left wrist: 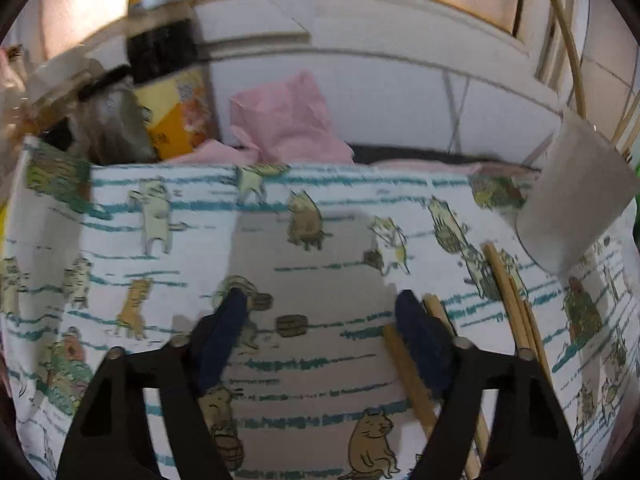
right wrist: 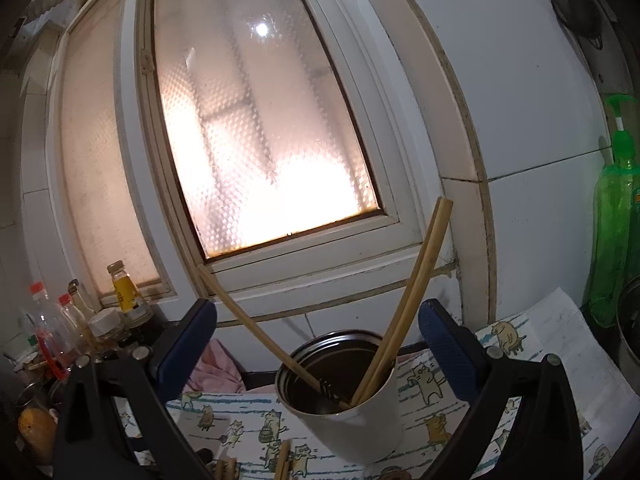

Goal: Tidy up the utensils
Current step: 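Lower the left gripper toward the chopsticks lying on the cloth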

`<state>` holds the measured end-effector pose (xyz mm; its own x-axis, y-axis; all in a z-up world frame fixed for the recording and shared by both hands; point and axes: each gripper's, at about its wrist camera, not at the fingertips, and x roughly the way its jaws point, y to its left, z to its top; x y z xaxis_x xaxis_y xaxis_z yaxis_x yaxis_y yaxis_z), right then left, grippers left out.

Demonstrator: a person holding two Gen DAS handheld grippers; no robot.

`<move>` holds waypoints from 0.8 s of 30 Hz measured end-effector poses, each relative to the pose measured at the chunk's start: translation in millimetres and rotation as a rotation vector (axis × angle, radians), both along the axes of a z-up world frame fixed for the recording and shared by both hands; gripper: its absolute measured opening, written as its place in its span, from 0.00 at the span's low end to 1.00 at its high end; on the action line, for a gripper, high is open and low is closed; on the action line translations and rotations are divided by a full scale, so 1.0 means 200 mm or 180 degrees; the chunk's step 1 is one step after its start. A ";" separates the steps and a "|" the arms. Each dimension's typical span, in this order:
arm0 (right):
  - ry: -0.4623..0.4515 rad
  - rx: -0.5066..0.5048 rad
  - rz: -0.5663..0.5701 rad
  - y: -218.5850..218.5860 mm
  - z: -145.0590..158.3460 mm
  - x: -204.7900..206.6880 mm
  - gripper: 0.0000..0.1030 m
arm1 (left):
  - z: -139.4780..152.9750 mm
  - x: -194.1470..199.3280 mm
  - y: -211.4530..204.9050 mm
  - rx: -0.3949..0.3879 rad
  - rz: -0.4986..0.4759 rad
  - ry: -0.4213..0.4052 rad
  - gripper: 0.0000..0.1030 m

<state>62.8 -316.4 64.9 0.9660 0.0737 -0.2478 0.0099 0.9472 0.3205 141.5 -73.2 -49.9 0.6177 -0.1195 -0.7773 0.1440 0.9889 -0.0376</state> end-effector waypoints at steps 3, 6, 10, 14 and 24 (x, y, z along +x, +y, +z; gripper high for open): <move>0.0013 0.0013 -0.0023 -0.01 0.00 0.00 0.98 | 0.00 -0.01 -0.04 0.0124 -0.0029 0.0001 0.65; 0.0040 0.0024 -0.0048 -0.01 0.00 0.01 0.98 | 0.00 -0.01 -0.05 0.0106 -0.0063 -0.0002 0.61; 0.0058 0.0020 -0.0071 -0.02 -0.01 0.01 0.98 | 0.00 -0.02 -0.05 0.0148 -0.0048 -0.0018 0.55; 0.0057 0.0015 -0.0072 -0.02 -0.01 0.01 0.98 | 0.01 -0.03 -0.09 0.0094 -0.0154 -0.0033 0.31; 0.0057 0.0026 -0.0081 -0.02 0.00 0.00 0.98 | 0.04 -0.06 0.06 -0.0348 -0.0080 -0.0026 0.00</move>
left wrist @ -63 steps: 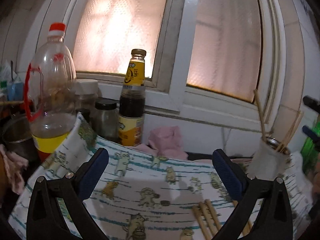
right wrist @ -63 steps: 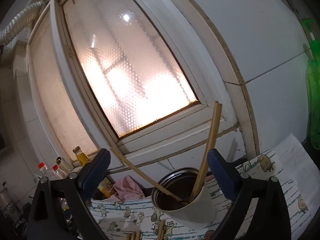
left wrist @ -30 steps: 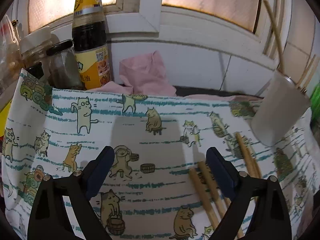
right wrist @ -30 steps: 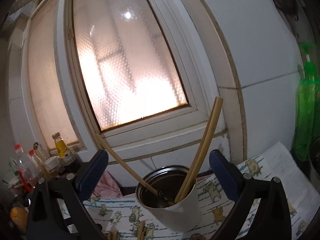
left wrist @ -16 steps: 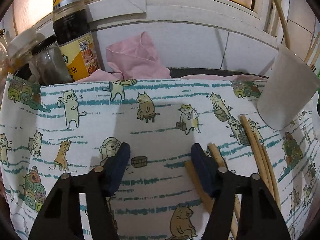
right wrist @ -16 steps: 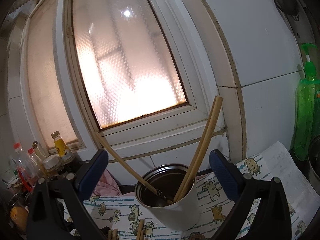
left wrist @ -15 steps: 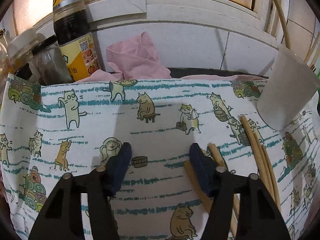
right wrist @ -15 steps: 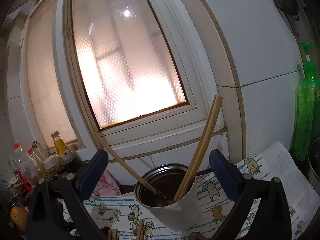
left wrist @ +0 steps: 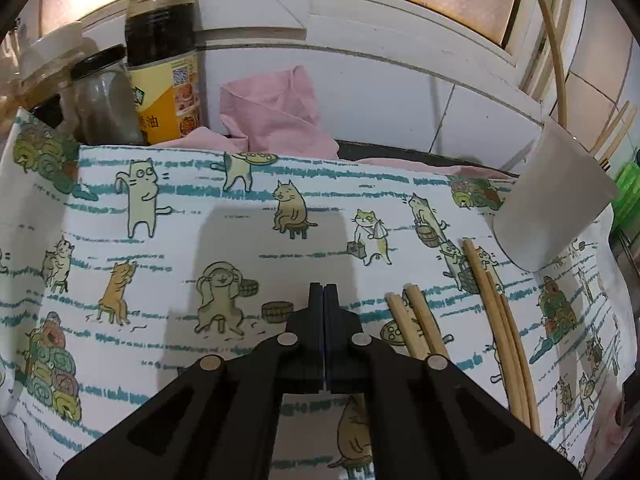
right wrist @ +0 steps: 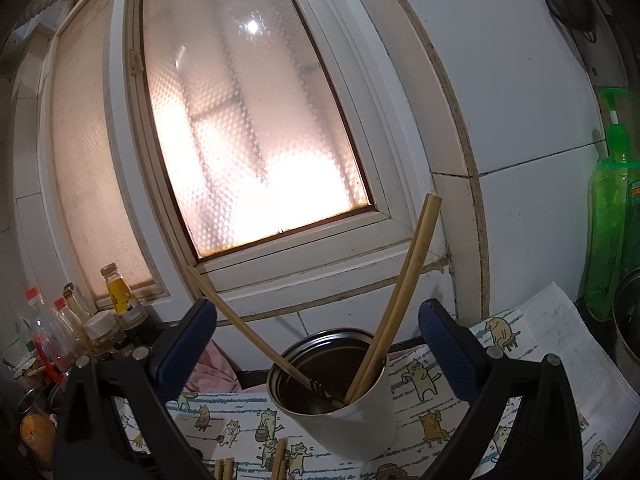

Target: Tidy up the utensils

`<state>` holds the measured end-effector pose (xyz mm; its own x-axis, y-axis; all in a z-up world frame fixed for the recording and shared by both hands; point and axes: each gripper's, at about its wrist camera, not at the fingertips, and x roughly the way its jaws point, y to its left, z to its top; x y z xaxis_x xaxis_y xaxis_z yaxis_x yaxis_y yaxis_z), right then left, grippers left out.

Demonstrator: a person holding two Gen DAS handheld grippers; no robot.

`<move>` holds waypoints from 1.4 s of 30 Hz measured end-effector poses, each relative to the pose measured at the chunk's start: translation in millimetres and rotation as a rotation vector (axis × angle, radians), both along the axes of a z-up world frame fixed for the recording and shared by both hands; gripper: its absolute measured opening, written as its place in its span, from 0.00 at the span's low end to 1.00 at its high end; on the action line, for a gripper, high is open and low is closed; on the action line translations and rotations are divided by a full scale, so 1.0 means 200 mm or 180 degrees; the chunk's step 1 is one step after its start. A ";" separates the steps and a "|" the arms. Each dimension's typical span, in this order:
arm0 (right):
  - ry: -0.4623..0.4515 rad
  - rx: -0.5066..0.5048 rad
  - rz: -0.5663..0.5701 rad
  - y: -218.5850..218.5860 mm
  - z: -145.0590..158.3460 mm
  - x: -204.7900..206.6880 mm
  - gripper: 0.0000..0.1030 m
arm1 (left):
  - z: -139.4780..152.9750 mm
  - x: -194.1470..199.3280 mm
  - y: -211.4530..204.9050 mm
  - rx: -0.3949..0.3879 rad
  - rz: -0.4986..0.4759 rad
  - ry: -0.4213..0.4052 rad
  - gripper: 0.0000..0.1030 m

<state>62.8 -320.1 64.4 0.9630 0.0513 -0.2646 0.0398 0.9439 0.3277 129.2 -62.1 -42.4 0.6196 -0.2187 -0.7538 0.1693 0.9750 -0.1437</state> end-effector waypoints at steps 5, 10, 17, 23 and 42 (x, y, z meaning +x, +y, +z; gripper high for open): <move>0.0031 -0.0005 0.0013 0.00 0.00 0.00 0.98 | 0.00 -0.09 0.07 -0.0114 0.0034 -0.0130 0.00; 0.0031 -0.0001 0.0000 0.00 0.00 0.00 0.98 | -0.01 -0.11 0.05 -0.0027 -0.0001 -0.0081 0.03; -0.0121 0.0106 0.0341 0.00 0.04 -0.05 0.98 | 0.00 -0.11 0.00 0.0006 -0.0214 -0.0069 0.31; -0.0050 -0.0123 0.1418 0.17 0.06 -0.09 0.68 | -0.01 -0.09 -0.05 0.0203 -0.0224 -0.0003 0.12; 0.1922 -0.0902 0.1960 0.67 -0.51 0.19 0.21 | 0.23 -0.22 0.36 -0.1085 0.0399 -0.0876 0.05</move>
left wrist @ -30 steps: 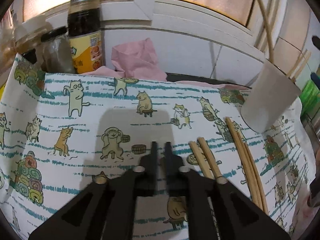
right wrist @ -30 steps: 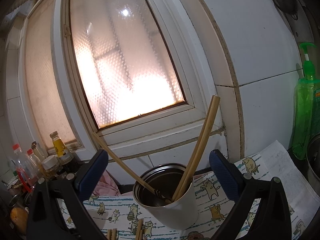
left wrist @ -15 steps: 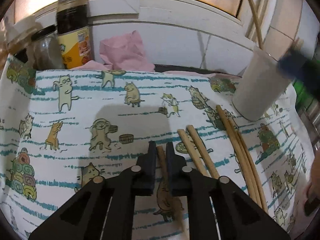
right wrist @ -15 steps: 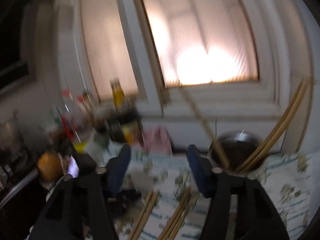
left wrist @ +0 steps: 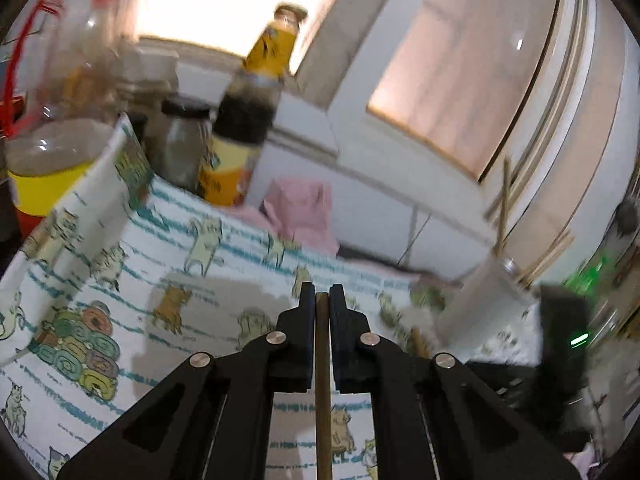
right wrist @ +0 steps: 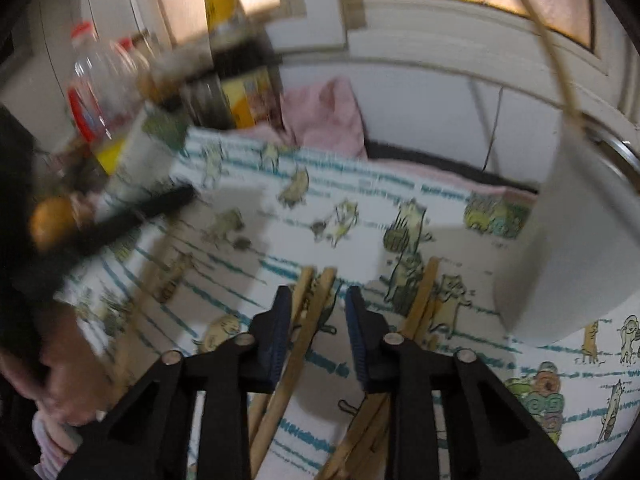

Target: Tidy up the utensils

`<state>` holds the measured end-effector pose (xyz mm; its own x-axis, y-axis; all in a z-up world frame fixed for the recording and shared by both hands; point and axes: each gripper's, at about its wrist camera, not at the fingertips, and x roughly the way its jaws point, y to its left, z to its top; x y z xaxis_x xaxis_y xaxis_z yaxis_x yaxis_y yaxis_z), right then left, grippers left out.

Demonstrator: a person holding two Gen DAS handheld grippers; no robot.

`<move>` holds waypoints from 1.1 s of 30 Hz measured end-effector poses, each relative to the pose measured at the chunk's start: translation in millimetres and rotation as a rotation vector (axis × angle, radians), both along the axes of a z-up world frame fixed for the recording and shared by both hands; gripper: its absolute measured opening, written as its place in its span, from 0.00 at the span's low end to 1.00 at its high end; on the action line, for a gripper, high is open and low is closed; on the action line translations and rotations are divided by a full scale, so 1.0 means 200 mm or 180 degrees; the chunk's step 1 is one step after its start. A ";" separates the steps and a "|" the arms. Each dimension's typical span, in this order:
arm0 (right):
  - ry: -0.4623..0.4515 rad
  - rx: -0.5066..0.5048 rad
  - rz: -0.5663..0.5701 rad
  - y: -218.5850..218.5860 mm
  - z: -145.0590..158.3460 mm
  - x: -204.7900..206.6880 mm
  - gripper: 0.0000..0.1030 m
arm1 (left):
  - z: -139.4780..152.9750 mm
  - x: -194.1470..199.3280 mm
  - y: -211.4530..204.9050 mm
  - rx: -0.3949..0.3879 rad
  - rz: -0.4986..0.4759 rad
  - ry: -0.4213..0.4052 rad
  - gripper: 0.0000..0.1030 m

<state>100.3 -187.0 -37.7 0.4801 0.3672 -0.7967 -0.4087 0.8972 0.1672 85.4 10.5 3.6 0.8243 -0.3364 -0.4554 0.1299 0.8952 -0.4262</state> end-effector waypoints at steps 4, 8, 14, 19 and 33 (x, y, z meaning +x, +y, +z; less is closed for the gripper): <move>-0.0005 -0.0212 -0.0037 0.03 -0.04 0.01 0.13 | 0.07 -0.05 0.00 0.0020 0.0026 -0.0146 0.05; -0.0097 -0.0388 -0.0467 -0.02 -0.05 0.05 0.08 | 0.16 -0.07 -0.02 0.0172 0.0060 -0.0098 0.05; -0.0426 0.0307 -0.0291 -0.16 0.15 -0.04 0.07 | 0.39 -0.16 -0.10 0.0483 0.0106 -0.0337 0.05; -0.1158 0.0988 -0.0137 -0.34 0.42 -0.22 0.07 | 0.57 -0.30 -0.15 0.0585 0.0045 -0.0692 0.05; -0.2085 0.2436 -0.1412 -1.01 0.67 -0.41 0.06 | 0.87 -0.37 -0.39 0.0294 -0.0081 -0.1312 0.05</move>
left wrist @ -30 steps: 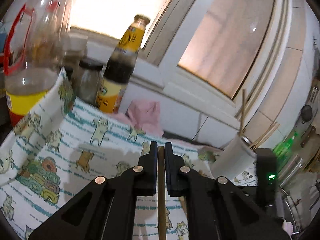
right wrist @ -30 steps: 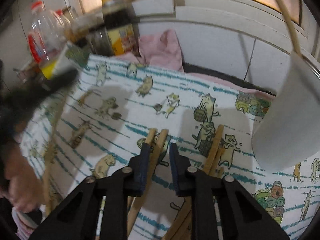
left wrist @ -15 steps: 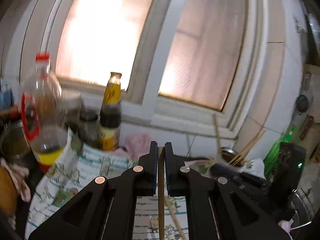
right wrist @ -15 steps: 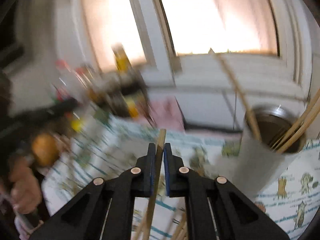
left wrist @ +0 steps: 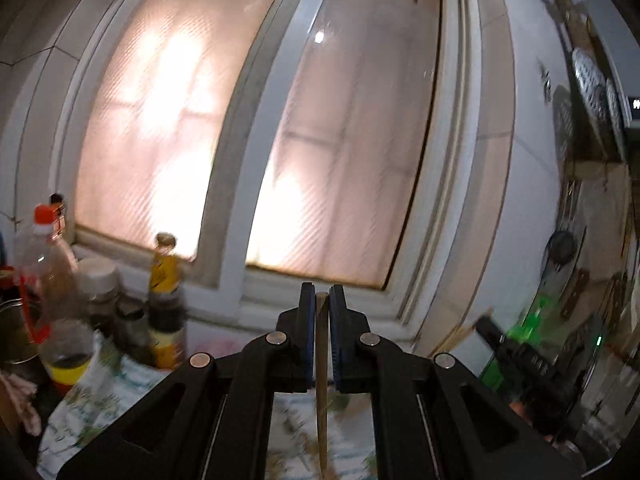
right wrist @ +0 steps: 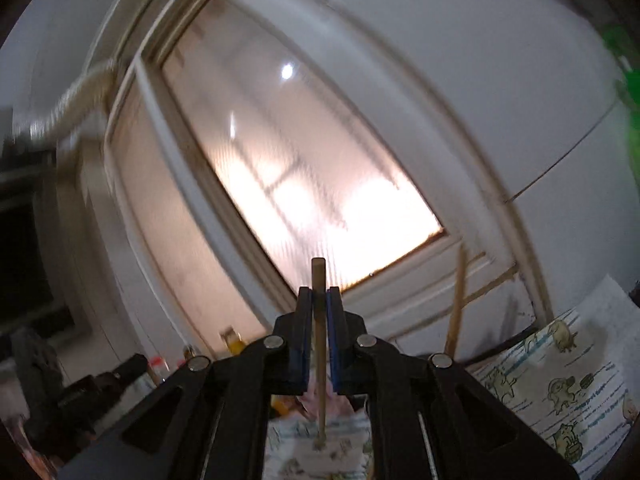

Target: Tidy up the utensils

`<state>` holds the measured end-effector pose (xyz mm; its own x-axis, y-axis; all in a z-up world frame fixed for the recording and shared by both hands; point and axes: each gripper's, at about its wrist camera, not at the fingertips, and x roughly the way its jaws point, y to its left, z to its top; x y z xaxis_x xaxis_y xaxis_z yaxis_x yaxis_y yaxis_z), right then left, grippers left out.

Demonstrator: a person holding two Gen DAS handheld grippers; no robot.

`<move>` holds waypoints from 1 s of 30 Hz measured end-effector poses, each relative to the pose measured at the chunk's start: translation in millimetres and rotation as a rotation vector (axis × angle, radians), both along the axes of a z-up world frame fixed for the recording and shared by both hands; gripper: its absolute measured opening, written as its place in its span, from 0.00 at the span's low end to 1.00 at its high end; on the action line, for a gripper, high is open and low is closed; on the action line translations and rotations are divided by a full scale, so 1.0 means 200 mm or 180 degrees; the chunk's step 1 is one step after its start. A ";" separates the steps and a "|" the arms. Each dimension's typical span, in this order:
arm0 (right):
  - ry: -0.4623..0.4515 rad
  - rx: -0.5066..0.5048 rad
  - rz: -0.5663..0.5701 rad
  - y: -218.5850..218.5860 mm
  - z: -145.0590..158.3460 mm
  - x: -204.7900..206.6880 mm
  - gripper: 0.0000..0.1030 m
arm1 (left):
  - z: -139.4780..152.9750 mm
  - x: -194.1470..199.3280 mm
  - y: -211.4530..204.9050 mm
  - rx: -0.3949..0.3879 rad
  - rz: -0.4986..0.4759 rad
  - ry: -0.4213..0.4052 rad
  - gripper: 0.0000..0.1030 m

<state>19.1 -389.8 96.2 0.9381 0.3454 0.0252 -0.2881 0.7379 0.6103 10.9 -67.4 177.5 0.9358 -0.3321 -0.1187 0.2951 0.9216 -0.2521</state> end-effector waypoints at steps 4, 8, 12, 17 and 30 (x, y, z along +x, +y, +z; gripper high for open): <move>-0.0045 0.0119 -0.0202 -0.07 0.01 0.00 0.06 | 0.08 0.07 -0.05 -0.0259 -0.0065 -0.0125 0.05; -0.0138 0.0352 -0.0335 -0.16 0.01 -0.05 0.06 | 0.15 0.13 -0.06 -0.0574 -0.0137 -0.0251 0.05; -0.0215 0.0582 -0.0744 -0.29 0.01 -0.13 0.06 | 0.18 0.19 -0.08 -0.0738 0.0000 -0.0410 0.05; -0.0139 0.0778 -0.1097 -0.37 -0.02 -0.12 0.06 | 0.07 0.31 -0.12 -0.0758 0.0084 -0.0309 0.05; 0.0219 0.0033 -0.0983 -0.17 -0.06 0.09 0.06 | -0.28 0.51 -0.28 -0.0495 -0.0127 0.0294 0.05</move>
<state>36.6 -424.6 83.8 0.9982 0.0439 -0.0400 -0.0090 0.7777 0.6285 111.9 -123.5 120.7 0.9090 -0.3897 -0.1477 0.2996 0.8574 -0.4184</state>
